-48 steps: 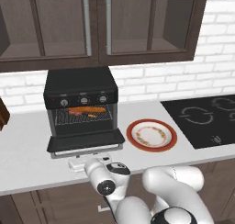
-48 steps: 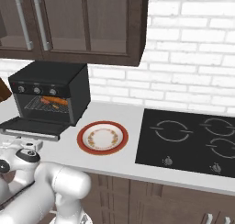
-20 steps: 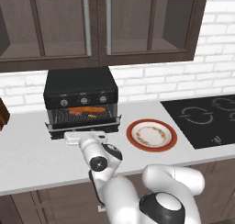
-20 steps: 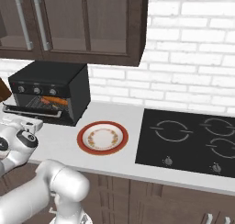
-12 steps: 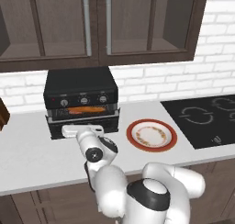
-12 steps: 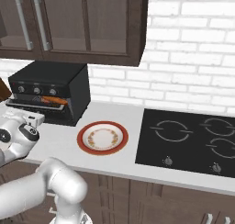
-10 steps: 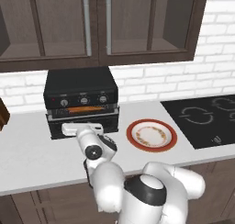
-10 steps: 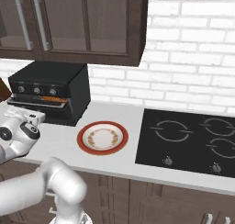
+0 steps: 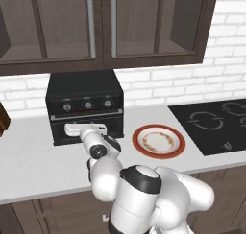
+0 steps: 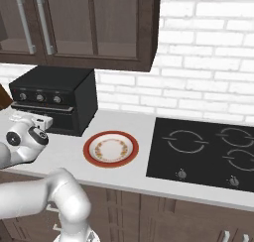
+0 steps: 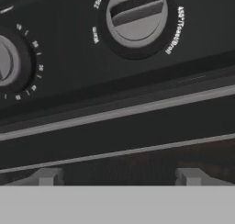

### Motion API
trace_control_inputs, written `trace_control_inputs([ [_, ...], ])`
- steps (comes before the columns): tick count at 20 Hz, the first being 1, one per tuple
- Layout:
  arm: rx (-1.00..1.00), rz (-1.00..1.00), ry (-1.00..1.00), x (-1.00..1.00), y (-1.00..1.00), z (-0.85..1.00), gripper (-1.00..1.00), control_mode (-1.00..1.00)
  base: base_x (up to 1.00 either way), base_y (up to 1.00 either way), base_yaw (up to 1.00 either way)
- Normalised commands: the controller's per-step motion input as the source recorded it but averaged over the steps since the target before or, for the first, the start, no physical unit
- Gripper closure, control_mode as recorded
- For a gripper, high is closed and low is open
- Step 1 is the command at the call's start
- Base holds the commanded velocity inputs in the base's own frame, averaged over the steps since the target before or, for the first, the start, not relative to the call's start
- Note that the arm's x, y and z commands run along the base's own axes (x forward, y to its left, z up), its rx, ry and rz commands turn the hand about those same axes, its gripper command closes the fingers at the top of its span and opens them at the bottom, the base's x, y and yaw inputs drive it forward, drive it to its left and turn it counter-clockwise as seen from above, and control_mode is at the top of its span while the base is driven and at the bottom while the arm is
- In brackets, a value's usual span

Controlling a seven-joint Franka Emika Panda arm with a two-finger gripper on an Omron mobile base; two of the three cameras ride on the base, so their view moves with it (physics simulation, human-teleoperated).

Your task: Pick up the kebab skewer and baguette bread, and place them inside the toaster oven. Close the toaster oven door and start by setting the timer.

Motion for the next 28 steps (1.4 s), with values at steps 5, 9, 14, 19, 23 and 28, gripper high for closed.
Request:
trace_control_inputs([
  [5, 0.0, 0.0, 0.0, 0.31, 0.0, 0.0, -1.0, -1.0, 0.0, 0.0, 0.0],
  [9, 0.0, 0.0, 0.0, 0.04, 0.0, 0.0, -1.0, -1.0, 0.0, 0.0, 0.0],
  [14, 0.0, 0.0, 0.0, -0.04, 0.01, 0.0, -1.0, -1.0, 0.0, 0.0, 0.0],
  [19, -0.02, 0.0, 0.0, -0.49, 0.0, 0.0, -1.0, -1.0, 0.0, 0.0, 0.0],
  [23, -0.05, 0.0, 0.0, -0.38, 0.0, 0.21, -1.0, -1.0, 0.0, 0.0, 0.0],
  [28, -0.1, -0.01, -0.01, -0.21, 0.22, 0.66, -1.0, -1.0, 0.0, 0.0, 0.0],
])
